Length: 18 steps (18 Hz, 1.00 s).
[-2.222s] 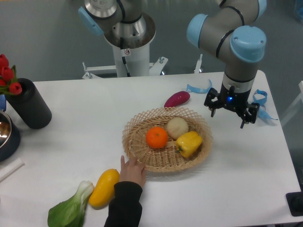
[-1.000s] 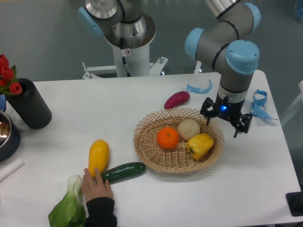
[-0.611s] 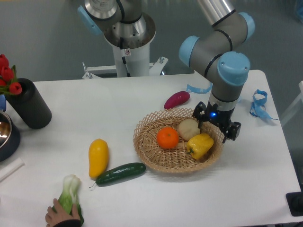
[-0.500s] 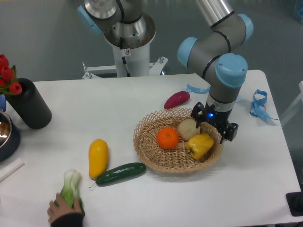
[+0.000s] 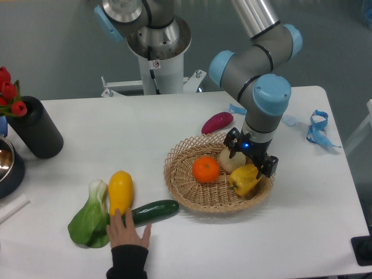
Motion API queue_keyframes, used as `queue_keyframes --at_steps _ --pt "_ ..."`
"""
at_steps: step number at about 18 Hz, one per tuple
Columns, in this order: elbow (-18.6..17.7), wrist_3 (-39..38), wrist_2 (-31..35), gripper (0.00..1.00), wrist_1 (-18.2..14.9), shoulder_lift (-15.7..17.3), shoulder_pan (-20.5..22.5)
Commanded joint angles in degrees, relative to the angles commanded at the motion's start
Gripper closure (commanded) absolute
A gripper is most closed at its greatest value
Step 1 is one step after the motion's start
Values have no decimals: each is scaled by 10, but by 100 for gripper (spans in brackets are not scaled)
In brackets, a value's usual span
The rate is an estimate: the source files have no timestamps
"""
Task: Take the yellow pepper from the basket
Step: 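Lower the open gripper down over the yellow bell pepper in the basket, then close the gripper on the yellow bell pepper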
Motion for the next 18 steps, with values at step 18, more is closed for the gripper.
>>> queue_keyframes --at_steps 18 --pt "12 -42 0 0 3 -31 -17"
